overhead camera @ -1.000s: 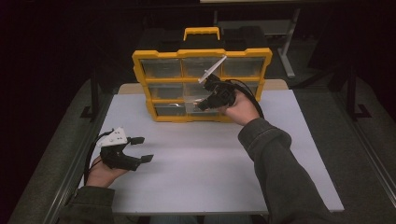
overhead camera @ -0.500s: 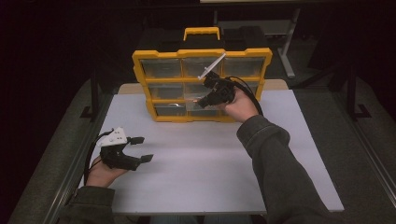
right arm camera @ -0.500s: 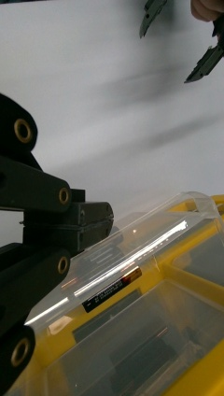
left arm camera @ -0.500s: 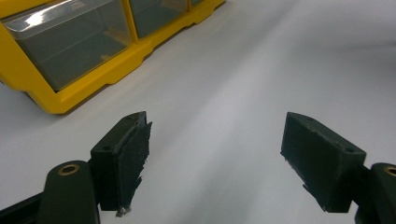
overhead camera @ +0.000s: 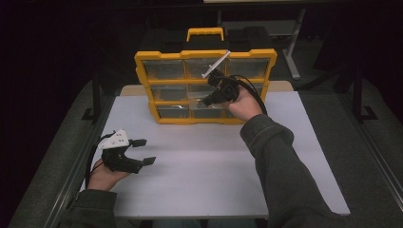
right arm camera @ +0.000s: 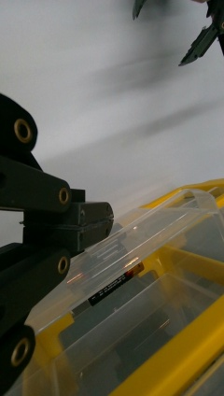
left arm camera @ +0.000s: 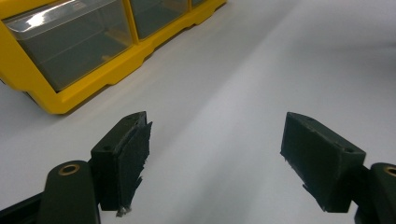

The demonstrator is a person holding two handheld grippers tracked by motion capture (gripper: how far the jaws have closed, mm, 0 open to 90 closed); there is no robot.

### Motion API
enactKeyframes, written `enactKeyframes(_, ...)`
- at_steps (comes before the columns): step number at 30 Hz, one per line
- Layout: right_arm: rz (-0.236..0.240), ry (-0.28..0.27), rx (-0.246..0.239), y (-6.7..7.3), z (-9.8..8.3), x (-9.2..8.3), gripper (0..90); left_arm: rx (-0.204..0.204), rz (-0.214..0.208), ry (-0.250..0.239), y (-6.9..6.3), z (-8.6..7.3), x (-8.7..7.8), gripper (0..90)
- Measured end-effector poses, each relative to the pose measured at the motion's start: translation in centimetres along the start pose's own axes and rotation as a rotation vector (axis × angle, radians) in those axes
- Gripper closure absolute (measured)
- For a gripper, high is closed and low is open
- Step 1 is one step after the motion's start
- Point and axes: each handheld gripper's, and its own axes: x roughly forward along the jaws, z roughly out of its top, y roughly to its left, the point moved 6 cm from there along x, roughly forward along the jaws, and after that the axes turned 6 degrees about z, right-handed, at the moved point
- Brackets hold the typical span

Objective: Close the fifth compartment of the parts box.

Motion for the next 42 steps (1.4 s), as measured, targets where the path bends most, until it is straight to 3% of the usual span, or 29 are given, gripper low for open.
enactKeyframes(42,-0.106,0.007,0.037,-1.9,0.2,-0.5,89.2,-0.001,-0.002,0.0,0.1,0.0,0.0,23.4)
